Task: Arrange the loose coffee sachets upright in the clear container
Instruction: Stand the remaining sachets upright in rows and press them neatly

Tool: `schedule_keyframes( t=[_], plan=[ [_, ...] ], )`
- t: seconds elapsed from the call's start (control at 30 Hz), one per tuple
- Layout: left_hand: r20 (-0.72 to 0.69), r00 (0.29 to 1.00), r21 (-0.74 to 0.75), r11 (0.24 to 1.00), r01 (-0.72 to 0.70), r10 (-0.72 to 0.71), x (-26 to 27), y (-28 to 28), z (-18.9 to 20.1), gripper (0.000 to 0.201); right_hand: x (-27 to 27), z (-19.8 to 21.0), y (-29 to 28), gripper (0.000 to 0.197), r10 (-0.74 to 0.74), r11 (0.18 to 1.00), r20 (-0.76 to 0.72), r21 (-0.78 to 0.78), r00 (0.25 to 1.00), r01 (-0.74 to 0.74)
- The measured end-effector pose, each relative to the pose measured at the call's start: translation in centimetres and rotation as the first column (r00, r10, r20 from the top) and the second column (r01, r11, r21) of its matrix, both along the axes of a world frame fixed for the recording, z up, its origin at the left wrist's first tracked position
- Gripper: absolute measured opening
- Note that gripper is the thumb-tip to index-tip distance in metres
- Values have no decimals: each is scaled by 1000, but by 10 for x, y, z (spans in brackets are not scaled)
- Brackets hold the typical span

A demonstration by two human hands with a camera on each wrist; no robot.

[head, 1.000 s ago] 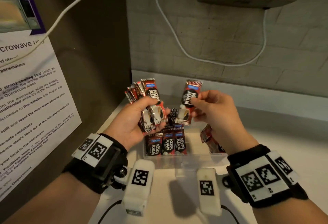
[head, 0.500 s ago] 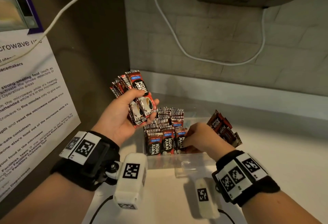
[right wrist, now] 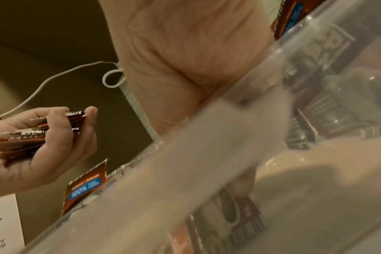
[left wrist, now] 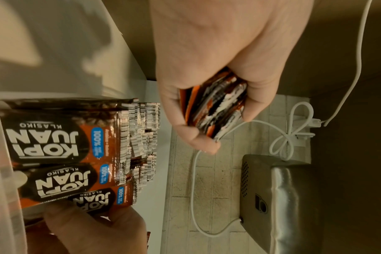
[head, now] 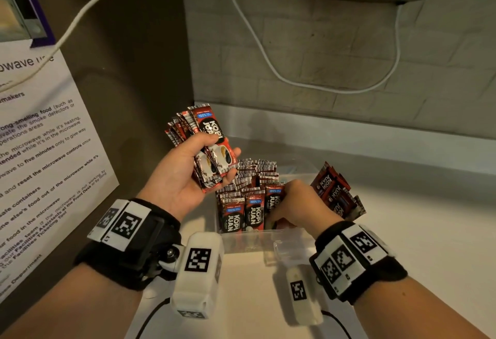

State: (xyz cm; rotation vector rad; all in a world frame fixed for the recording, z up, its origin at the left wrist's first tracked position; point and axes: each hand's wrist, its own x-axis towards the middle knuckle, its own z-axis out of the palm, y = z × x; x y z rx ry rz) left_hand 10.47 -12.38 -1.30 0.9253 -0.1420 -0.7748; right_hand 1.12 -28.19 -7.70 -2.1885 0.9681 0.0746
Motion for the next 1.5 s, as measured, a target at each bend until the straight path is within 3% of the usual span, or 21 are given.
schedule_keyframes(
  t=[0.57, 0.77, 0.9, 0.97, 1.07, 1.3, 1.5],
  plan=[
    [-17, 998, 39, 997, 67, -66, -8, -2, -3, 17, -7, 4, -3, 31, 131, 990, -28, -45, 991, -133],
    [-10, 993, 73, 990, 117, -117, -19, -6, -2, 9, -20, 20, -14, 60, 36, 989, 51, -147, 998, -29],
    [-14, 992, 72, 990, 125, -124, -22, -10, 0, 9, -12, 14, -11, 71, 130, 991, -72, -13, 989, -131],
    [-18, 991, 71, 989, 132, -131, -23, -12, 1, 11, -4, 5, -8, 72, 184, 978, -151, -68, 971, -196],
    [-11, 992, 61, 990, 129, -128, -22, -12, 3, 12, 7, -8, -7, 80, 202, 967, -156, -124, 967, -222],
    [-4, 995, 52, 994, 96, -96, -18, -5, 8, 8, 12, -19, -10, 59, 185, 973, -69, -125, 980, -192],
    [-7, 995, 45, 994, 96, -96, -17, -5, 7, 9, 12, -22, -10, 54, 168, 981, -19, -96, 986, -169]
  ],
)
